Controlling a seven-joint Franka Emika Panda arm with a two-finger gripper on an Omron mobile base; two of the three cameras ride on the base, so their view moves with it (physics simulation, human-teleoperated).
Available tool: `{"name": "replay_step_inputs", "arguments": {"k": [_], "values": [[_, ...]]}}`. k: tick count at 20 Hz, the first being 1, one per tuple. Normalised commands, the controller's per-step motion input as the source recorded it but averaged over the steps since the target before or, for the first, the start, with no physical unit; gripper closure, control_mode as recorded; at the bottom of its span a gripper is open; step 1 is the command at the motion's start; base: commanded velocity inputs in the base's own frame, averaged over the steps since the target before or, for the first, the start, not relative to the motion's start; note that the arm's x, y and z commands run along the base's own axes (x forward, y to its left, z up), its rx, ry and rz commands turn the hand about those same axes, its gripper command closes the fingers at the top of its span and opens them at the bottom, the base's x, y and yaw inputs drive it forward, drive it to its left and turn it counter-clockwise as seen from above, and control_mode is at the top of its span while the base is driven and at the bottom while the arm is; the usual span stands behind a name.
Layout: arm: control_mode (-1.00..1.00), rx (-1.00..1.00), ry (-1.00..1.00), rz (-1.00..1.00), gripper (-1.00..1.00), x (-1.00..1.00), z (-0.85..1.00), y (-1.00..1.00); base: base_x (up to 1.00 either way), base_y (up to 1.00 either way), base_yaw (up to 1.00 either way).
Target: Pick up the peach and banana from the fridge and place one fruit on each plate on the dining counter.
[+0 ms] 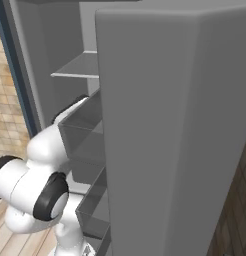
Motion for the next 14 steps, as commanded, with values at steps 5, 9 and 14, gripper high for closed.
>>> {"name": "replay_step_inputs", "arguments": {"k": [5,9,14], "values": [[-1.00,0.00,-0.01,0.00,-1.00,0.27,-0.15,0.00,0.00,0.00,0.00],[-1.00,0.00,0.00,0.00,-1.00,0.34,-0.06,0.00,0.00,0.00,0.00],[-1.00,0.00,0.00,0.00,-1.00,0.39,-0.05,0.00,0.00,0.00,0.00]]}}
